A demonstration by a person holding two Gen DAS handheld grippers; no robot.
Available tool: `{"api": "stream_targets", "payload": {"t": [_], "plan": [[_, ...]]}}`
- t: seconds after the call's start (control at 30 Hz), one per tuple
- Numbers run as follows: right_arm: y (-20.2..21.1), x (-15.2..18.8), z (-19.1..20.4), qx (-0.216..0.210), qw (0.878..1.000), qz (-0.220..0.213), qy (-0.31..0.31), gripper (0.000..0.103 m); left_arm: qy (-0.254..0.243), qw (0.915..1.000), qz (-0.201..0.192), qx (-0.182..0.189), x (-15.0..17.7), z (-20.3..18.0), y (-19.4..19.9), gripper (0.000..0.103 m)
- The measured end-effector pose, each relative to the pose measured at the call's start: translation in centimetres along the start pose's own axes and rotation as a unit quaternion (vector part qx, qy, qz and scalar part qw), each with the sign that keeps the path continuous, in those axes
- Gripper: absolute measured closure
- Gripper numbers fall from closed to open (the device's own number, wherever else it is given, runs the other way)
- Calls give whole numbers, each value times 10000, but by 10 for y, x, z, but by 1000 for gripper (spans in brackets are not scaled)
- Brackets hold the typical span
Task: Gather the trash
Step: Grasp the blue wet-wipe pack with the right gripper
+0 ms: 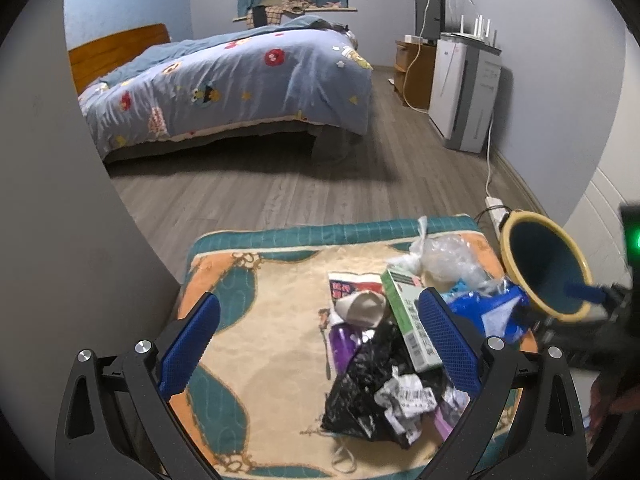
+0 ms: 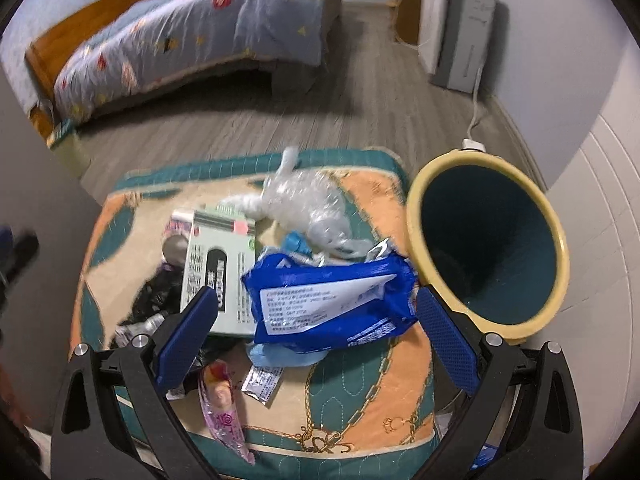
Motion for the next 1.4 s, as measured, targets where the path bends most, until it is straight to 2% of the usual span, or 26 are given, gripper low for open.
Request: {"api": "stream_targets", "payload": {"t": [0.1,0.2,0.33,0.43,0.5,0.57,0.7,0.9,1.07,1.2,1.4], "plan": [[-18,0,14,13,9992,149,360,7,146,9999,8,1,-7,3,-10,5],[-35,2,21,-27,9984,324,467,10,285,9995,150,32,-8,4,-24,5],[-59,8,27,-65,9967,615,529,17,156,9994,295,-75,-4,0,-41,5],[-70,12,31,-52,9949,789,626,27,108,9992,377,-47,-2,-4,-49,5],[-76,13,32,-24,9939,872,678,46,88,9991,417,11,0,-9,-52,5],[-75,14,28,-69,9942,910,565,49,9,9990,444,46,2,-14,-55,5],[-60,9,20,-132,9962,756,403,57,-152,9986,493,89,5,-24,-59,5],[-37,-9,-3,-280,9984,487,43,64,-252,9968,722,229,13,-38,-74,5],[-15,-25,-24,-716,9961,126,-492,65,-409,9935,995,384,26,-55,-89,5],[-6,-37,-30,-735,9962,-49,-474,66,-415,9890,1332,495,39,-66,-105,5],[-6,-42,-37,-854,9950,-80,-514,67,-543,9847,1572,527,52,-85,-127,7]]}}
Point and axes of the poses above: each gripper's, at about its wrist camera, not at the fingertips, and y roughly against the way its jaws point, z to its left, x to its underside, the point moved 5 cm from there along -y, roughly the way its jaws point, and after that the axes turned 11 degrees about y, right-handed, at the moved point
